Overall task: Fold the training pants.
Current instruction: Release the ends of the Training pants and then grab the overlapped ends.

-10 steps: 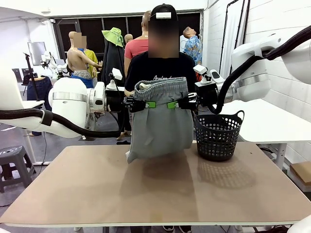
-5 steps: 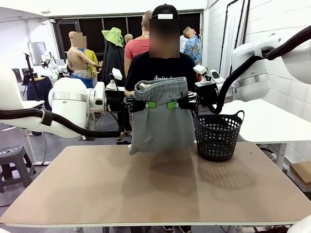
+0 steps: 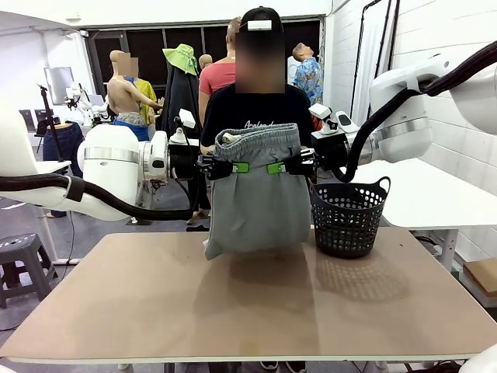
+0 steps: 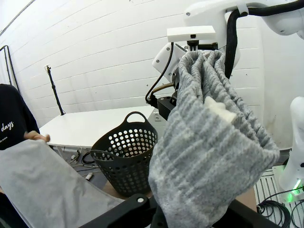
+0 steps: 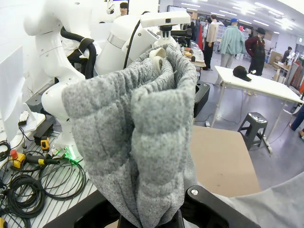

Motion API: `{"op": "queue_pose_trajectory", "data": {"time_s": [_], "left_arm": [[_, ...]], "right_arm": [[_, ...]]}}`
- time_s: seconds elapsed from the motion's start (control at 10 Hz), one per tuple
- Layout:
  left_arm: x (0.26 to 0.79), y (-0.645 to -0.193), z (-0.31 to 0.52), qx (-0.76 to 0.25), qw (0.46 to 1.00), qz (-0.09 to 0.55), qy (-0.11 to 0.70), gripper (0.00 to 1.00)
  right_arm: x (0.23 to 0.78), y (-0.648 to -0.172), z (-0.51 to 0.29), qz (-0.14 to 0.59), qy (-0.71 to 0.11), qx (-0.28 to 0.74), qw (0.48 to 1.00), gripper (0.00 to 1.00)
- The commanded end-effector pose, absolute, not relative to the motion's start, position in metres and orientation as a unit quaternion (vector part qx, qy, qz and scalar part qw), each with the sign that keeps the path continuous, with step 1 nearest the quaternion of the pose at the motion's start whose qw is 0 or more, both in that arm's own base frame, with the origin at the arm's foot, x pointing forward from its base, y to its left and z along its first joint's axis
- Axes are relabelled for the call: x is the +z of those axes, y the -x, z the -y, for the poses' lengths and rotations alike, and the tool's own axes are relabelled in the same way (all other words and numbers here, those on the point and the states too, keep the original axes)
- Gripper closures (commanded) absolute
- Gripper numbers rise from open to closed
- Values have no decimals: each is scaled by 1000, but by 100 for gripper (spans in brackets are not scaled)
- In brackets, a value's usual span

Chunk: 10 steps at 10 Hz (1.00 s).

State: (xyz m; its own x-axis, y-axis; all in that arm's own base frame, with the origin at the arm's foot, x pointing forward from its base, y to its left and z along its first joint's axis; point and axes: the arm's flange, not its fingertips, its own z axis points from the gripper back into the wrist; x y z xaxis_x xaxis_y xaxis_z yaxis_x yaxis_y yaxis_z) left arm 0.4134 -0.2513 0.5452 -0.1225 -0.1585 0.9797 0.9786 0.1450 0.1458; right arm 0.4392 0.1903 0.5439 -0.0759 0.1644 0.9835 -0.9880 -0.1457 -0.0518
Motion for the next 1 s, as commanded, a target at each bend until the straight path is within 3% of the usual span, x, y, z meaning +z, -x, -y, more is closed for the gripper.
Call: {"op": "queue_pose_trajectory", "data": {"time_s": [0.0, 0.9], "left_arm": [[546, -410, 250, -518, 537, 541, 387, 100], [546, -410, 250, -518, 537, 541, 387, 100]], "right_arm": [[548, -437, -191, 442, -476, 588, 483, 100], [548, -437, -191, 442, -476, 588, 483, 100]]}}
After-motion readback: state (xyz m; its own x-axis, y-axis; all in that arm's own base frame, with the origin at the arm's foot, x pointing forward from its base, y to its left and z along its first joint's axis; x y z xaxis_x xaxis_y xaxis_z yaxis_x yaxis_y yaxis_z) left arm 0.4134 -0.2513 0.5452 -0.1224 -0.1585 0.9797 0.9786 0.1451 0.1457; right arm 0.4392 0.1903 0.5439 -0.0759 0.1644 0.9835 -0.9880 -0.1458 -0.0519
